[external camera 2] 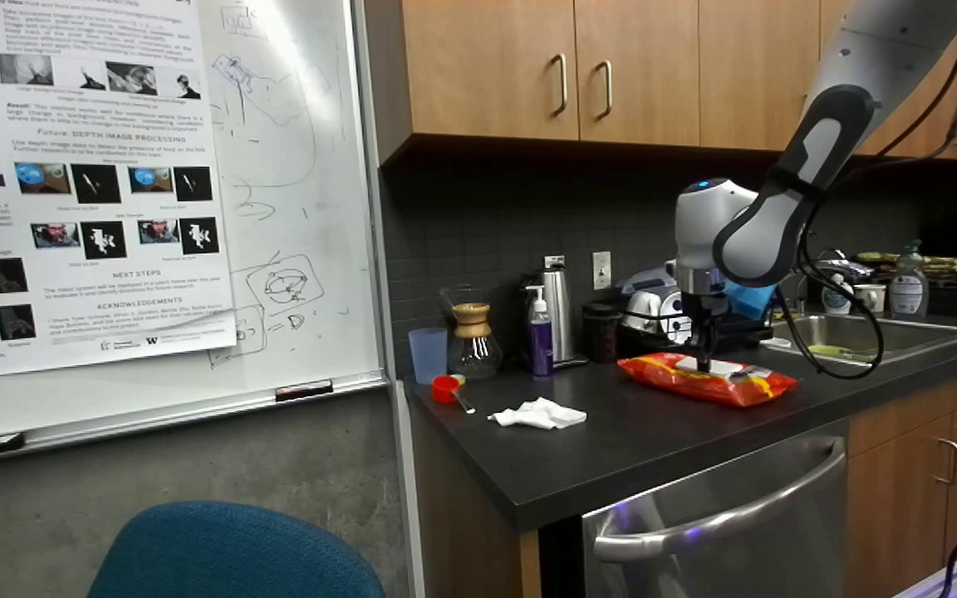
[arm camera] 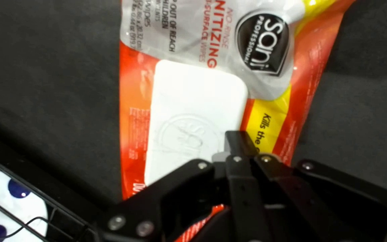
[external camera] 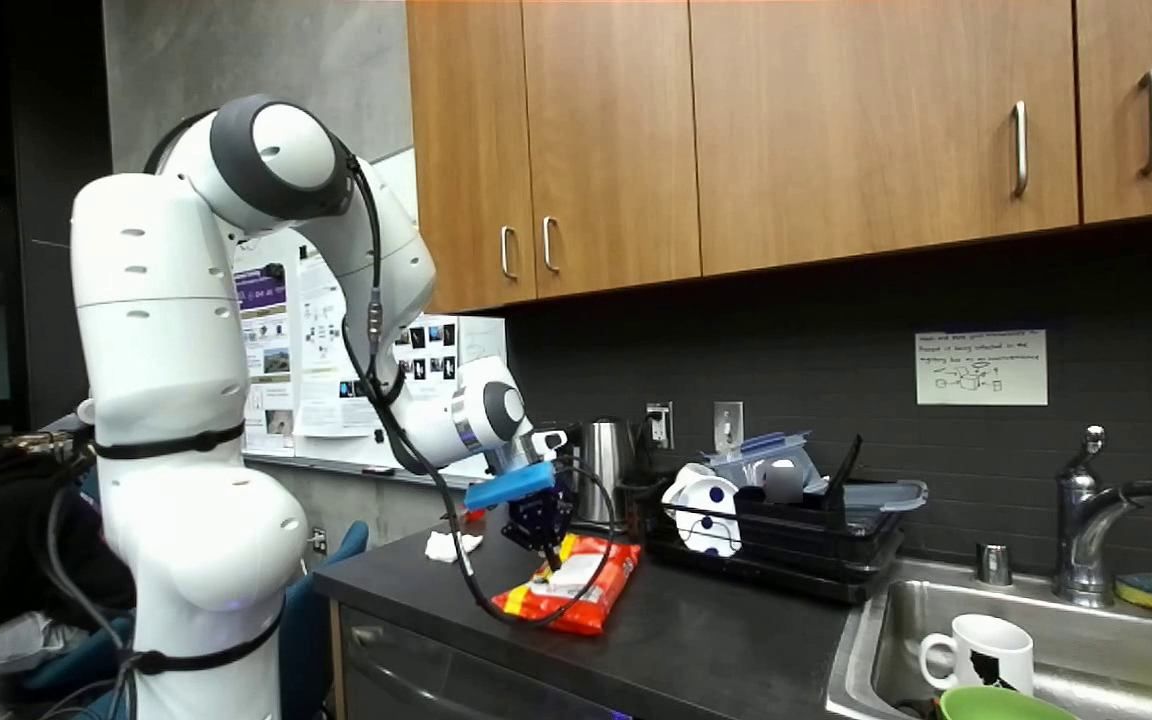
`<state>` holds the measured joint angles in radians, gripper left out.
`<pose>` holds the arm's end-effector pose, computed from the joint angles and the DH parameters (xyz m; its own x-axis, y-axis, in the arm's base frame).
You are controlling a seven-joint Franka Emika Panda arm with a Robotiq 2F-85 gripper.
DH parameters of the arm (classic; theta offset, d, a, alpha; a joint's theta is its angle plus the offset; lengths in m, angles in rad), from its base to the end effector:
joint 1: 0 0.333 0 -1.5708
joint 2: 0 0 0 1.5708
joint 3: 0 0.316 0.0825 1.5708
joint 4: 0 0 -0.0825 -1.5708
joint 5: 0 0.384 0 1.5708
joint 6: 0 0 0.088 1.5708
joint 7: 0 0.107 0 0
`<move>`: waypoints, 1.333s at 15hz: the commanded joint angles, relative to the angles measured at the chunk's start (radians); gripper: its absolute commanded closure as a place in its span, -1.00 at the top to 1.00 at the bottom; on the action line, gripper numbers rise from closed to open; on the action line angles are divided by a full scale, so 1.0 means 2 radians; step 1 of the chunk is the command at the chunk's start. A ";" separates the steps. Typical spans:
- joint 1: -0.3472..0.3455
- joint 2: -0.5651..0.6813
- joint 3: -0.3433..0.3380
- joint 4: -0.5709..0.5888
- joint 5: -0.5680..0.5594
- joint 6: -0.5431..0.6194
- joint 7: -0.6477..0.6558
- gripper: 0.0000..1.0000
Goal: Open the lid of the orange packet
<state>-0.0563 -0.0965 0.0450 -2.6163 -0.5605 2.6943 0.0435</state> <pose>0.4437 0.0123 0.2982 0.8957 0.4322 0.1046 0.3838 -0.8702 0.3090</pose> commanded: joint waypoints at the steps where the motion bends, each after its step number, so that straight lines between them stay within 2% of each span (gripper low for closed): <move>1: 0.003 -0.017 -0.002 -0.015 -0.010 0.007 0.009 -1.00; 3: 0.003 -0.018 -0.001 -0.017 -0.008 0.007 0.008 -1.00; 4: 0.003 -0.019 -0.001 -0.018 -0.009 0.007 0.010 -0.48; 5: 0.003 -0.019 0.000 -0.019 -0.009 0.008 0.009 -0.47; 7: 0.003 -0.021 0.001 -0.022 -0.009 0.010 0.011 -0.26; 13: 0.003 -0.021 0.007 -0.022 -0.025 0.019 0.026 0.57; 15: 0.000 -0.019 0.011 -0.020 -0.033 0.023 0.034 0.69; 18: -0.001 -0.016 0.016 -0.016 -0.049 0.026 0.048 0.76; 20: -0.002 -0.013 0.017 -0.013 -0.059 0.026 0.056 0.63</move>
<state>-0.0542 -0.1122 0.0704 -2.6439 -0.6325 2.7402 0.1141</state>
